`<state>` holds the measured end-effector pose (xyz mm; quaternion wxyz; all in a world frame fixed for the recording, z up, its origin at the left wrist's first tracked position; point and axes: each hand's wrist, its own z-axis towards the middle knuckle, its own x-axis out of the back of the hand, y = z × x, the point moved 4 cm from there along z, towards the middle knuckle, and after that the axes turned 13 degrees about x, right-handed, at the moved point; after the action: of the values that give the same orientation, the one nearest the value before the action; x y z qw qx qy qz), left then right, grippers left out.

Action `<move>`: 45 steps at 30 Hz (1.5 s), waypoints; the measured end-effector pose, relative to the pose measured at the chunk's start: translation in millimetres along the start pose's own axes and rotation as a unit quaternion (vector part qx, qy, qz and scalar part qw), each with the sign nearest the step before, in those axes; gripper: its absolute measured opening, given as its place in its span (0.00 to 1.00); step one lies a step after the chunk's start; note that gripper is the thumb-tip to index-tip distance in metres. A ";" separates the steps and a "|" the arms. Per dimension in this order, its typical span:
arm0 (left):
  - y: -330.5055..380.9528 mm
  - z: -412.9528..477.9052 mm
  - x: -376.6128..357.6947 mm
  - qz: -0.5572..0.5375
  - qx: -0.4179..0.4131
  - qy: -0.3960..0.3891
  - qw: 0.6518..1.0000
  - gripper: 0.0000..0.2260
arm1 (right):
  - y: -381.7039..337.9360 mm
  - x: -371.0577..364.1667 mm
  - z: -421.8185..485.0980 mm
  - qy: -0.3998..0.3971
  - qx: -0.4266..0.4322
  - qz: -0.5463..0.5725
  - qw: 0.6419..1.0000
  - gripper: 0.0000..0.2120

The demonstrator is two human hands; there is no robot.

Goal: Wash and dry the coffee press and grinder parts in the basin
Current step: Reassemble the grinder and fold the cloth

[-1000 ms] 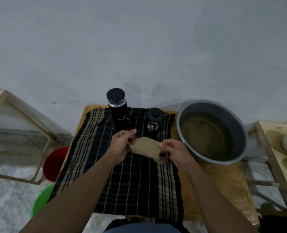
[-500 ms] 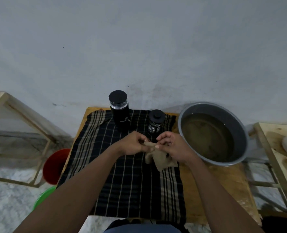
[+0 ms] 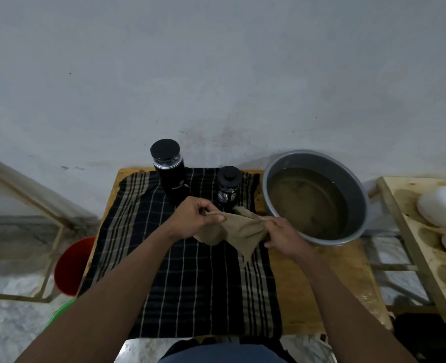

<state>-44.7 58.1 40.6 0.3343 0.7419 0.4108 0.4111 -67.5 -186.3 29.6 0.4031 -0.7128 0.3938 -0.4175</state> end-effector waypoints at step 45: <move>-23.1 -0.4 -267.8 0.454 -0.138 -0.055 0.879 0.30 | 177.5 104.2 -131.3 0.146 -0.063 -0.301 0.940 0.20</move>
<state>-139.7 -168.6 -68.2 0.2321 0.8151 -0.0510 0.5284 -191.7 -376.8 -58.9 0.1515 -0.7532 0.2409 -0.5930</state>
